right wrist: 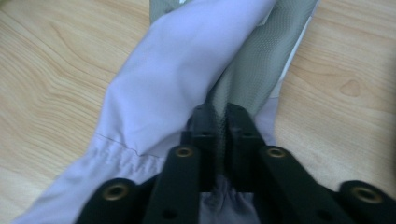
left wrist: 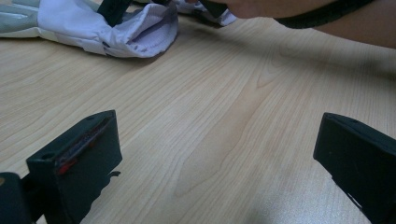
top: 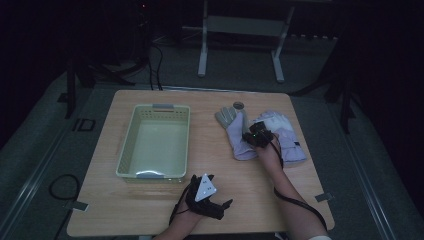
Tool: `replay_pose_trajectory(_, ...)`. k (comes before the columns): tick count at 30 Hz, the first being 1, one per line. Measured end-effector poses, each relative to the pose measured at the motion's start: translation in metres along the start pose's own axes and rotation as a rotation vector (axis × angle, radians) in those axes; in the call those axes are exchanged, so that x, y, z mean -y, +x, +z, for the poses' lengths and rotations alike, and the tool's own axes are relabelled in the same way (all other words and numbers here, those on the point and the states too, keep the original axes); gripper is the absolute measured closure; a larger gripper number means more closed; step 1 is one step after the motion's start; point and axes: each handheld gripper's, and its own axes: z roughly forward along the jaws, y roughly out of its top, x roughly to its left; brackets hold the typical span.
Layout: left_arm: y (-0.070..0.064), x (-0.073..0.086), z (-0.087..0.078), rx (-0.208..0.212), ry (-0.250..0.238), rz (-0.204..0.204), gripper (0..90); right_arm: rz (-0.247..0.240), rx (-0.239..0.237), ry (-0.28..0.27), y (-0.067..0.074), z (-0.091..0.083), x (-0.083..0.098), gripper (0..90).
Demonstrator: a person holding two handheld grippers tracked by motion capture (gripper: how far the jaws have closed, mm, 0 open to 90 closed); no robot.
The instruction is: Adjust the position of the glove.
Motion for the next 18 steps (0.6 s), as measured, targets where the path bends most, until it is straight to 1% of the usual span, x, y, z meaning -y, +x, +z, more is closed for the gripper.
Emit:
replay_pose_trajectory(2,0.0,0.0,0.0,0.001,-0.001,-0.001,1.0,0.024,-0.015,0.001,-0.002,-0.004,-0.002,87.1)
replay_pose_trajectory(5,0.0,0.0,0.0,0.0,-0.002,-0.002,1.0,0.068,-0.046,-0.025,-0.004,-0.013,-0.005,87.4)
replay_pose_trajectory(8,0.0,0.0,0.0,-0.001,-0.001,0.001,1.0,0.092,-0.032,-0.064,0.0,-0.026,-0.006,87.4)
replay_pose_trajectory(10,0.0,0.0,0.0,-0.002,-0.002,0.001,1.0,0.108,-0.042,-0.086,0.003,-0.035,-0.007,87.5)
replay_pose_trajectory(11,0.0,0.0,0.0,-0.003,-0.001,0.003,1.0,0.103,-0.04,-0.096,0.004,-0.038,-0.008,87.5)
replay_pose_trajectory(14,0.0,0.0,0.0,-0.005,-0.001,0.005,1.0,0.123,-0.05,-0.131,0.011,-0.053,-0.006,87.4)
replay_pose_trajectory(16,0.0,0.0,0.0,-0.006,-0.001,0.005,1.0,0.124,-0.037,-0.148,0.017,-0.062,-0.005,87.4)
replay_pose_trajectory(18,-0.001,0.0,0.0,-0.008,-0.001,0.004,1.0,0.144,-0.037,-0.176,0.022,-0.073,-0.003,87.4)
